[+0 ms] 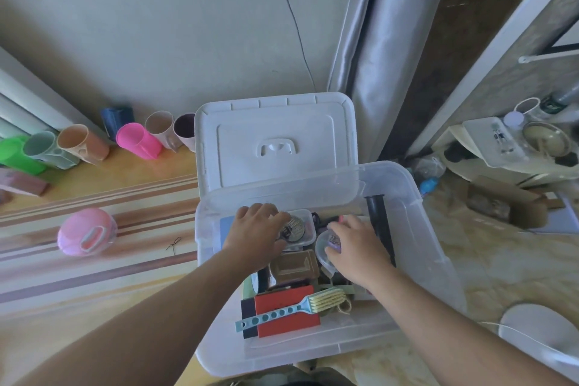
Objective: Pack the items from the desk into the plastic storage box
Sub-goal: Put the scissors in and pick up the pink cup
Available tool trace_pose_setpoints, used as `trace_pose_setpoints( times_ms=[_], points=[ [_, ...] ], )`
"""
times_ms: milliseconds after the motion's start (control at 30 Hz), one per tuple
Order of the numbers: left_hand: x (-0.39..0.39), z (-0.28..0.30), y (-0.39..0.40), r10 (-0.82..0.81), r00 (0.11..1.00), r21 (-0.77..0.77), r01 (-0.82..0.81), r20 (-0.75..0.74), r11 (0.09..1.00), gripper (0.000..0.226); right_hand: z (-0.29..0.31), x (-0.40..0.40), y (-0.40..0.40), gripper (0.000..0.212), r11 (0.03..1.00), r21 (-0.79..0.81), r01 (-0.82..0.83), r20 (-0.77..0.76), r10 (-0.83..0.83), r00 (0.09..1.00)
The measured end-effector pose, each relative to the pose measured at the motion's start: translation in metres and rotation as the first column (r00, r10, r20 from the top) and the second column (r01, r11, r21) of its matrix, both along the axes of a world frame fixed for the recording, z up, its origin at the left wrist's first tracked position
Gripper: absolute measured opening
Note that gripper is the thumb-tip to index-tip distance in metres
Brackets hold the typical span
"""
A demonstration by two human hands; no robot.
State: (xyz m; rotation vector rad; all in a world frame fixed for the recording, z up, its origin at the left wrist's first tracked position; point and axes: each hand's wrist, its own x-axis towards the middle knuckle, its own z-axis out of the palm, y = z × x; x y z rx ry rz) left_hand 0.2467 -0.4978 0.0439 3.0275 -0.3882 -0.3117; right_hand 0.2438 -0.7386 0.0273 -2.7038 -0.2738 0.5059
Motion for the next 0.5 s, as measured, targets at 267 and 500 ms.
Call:
trace_pose_setpoints(
  times_ms=[267, 500],
  points=[
    [-0.040, 0.022, 0.052, 0.172, 0.957, -0.312, -0.094, 0.233, 0.945, 0.052, 0.034, 0.007, 0.088, 0.048, 0.965, 0.155, -0.210, 0.285, 0.159, 0.945],
    [-0.055, 0.030, 0.177, 0.534, 0.798, -0.452, -0.381, 0.279, 0.806, 0.046, 0.058, 0.016, 0.219, 0.042, 0.889, 0.276, -0.366, 0.447, 0.218, 0.867]
  ],
)
